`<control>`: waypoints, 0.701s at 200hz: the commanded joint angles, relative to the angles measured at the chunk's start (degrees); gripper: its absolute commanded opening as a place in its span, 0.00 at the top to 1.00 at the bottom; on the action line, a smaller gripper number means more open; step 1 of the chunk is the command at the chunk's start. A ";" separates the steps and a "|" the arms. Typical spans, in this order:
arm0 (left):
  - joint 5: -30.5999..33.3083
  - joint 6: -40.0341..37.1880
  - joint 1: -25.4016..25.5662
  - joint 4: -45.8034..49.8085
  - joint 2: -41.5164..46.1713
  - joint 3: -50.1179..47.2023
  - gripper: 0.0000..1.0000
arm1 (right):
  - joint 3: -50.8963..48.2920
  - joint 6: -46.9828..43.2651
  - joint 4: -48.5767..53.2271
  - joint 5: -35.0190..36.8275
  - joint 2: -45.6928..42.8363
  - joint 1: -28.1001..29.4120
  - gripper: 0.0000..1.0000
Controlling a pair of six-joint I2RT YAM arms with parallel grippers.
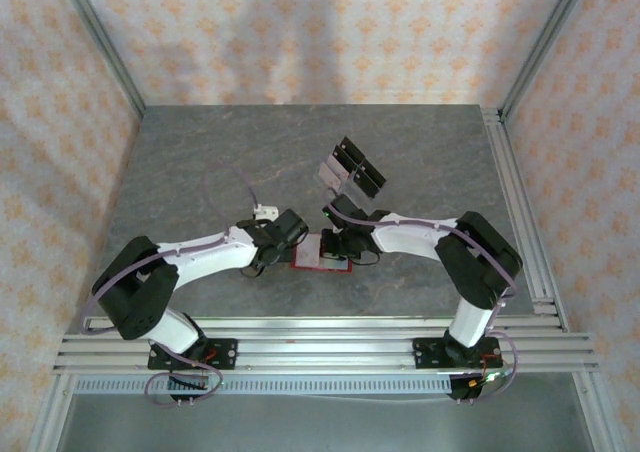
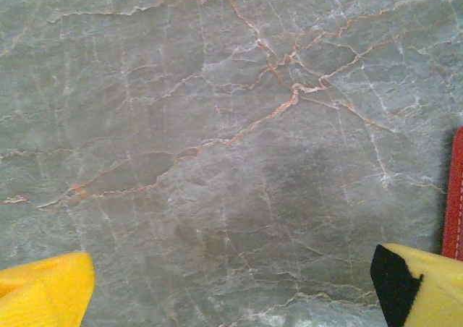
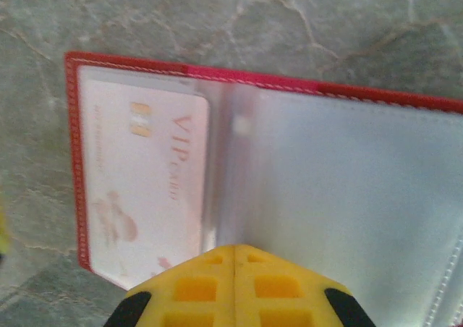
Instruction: Put the credit cards into the card holder
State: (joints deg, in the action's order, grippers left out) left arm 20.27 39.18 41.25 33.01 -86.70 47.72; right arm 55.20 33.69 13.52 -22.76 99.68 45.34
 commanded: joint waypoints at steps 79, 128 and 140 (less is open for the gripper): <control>2.74 1.34 -0.24 2.60 0.65 0.32 0.00 | 3.13 -2.34 1.69 -0.89 1.91 0.19 1.00; 1.82 1.01 -0.23 1.93 0.57 0.13 0.00 | 4.57 -2.51 1.66 -2.35 3.33 0.27 1.00; 1.25 0.74 -0.23 1.44 0.64 0.13 0.00 | 4.65 -2.66 1.83 -2.25 2.85 0.27 0.99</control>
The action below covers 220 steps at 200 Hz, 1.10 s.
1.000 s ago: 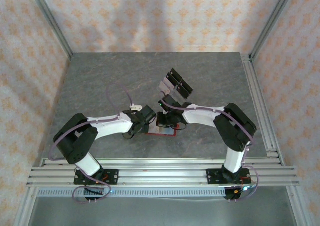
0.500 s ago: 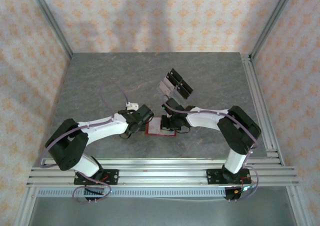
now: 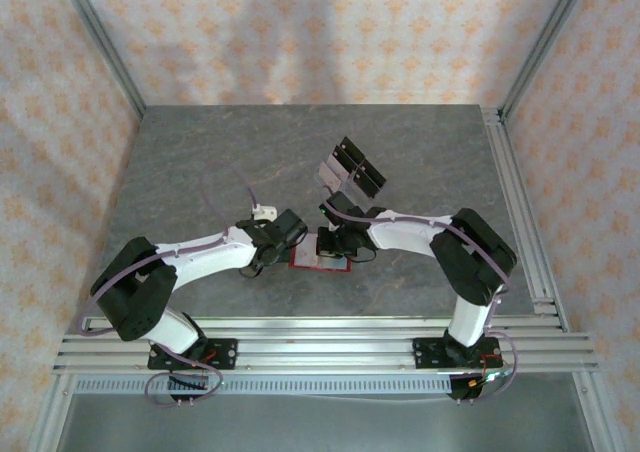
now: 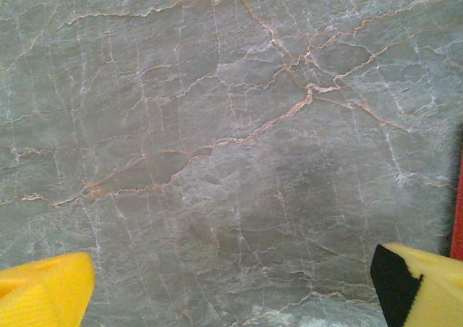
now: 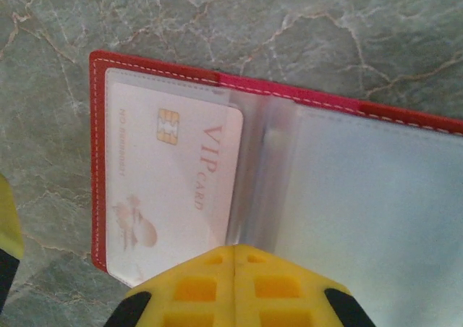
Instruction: Put the credit cards into the card holder
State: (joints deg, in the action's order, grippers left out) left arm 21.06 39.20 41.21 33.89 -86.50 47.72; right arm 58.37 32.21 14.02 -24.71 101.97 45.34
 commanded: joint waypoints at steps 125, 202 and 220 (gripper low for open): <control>-5.65 -3.19 1.78 -5.77 -1.06 1.63 0.00 | 4.53 -10.93 14.37 8.84 -6.09 -3.58 0.56; -4.27 -2.62 2.11 -5.19 -1.48 1.68 0.00 | -8.95 9.23 8.30 7.19 -18.23 0.73 0.64; -4.19 -2.64 2.11 -5.23 -1.57 1.76 0.00 | -11.91 13.14 5.82 7.38 -19.61 1.15 0.65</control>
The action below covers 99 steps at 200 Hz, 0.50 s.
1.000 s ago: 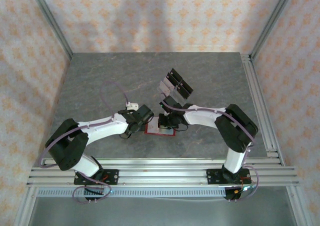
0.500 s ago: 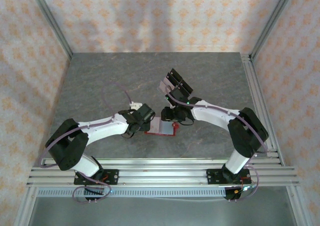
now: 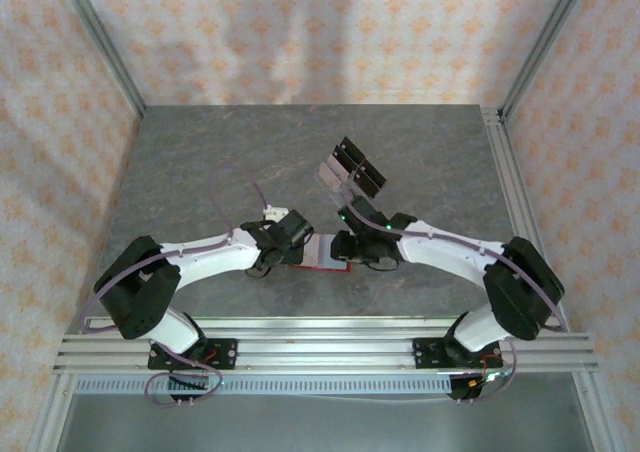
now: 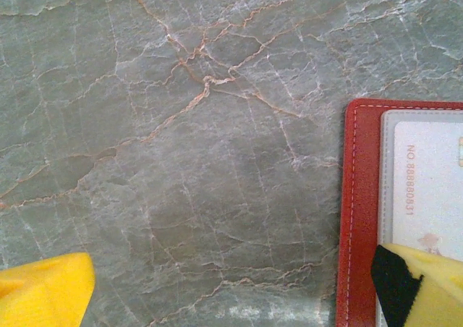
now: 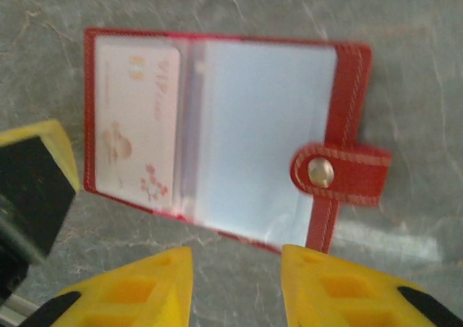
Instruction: Put the credit cards into the card holder
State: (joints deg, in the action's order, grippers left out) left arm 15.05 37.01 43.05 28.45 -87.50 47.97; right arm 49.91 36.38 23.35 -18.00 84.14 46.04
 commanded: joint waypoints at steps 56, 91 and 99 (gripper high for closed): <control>1.95 -0.44 0.46 0.25 -0.47 1.52 0.00 | -4.91 11.30 -6.17 0.39 0.14 0.54 0.65; 2.17 -0.28 0.49 0.22 -0.30 1.08 0.00 | -4.67 11.54 -7.87 -0.46 1.80 0.54 0.66; 2.23 -0.28 0.54 0.25 -0.32 1.13 0.00 | -4.49 11.54 -7.96 -0.75 2.31 0.54 0.67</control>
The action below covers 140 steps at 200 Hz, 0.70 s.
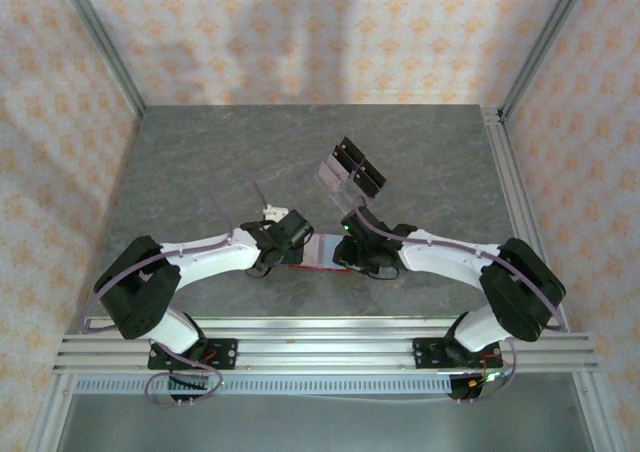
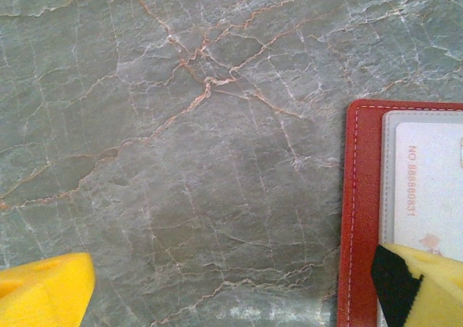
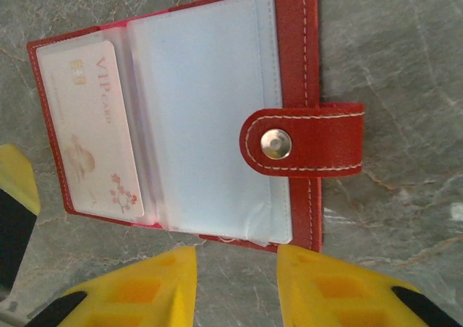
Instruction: Put the credit cards into the card holder
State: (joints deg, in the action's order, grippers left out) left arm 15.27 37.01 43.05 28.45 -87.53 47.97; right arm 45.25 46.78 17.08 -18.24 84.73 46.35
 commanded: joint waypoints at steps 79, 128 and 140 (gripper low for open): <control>1.96 -0.54 0.53 -0.12 -0.71 1.19 0.00 | -1.21 1.90 -0.91 -0.39 1.20 0.23 0.67; 1.90 -0.54 0.54 -0.37 -0.97 1.10 0.00 | -1.66 2.15 -1.38 -0.74 1.49 0.32 0.69; 1.87 -0.54 0.54 -0.41 -0.89 1.10 0.00 | -1.49 2.13 -1.64 -0.82 1.80 0.32 0.70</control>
State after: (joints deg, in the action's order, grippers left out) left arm 15.42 37.01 43.13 28.45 -87.55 47.97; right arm 44.21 48.12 16.14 -19.11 87.05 46.35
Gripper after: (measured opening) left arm 0.997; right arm 0.312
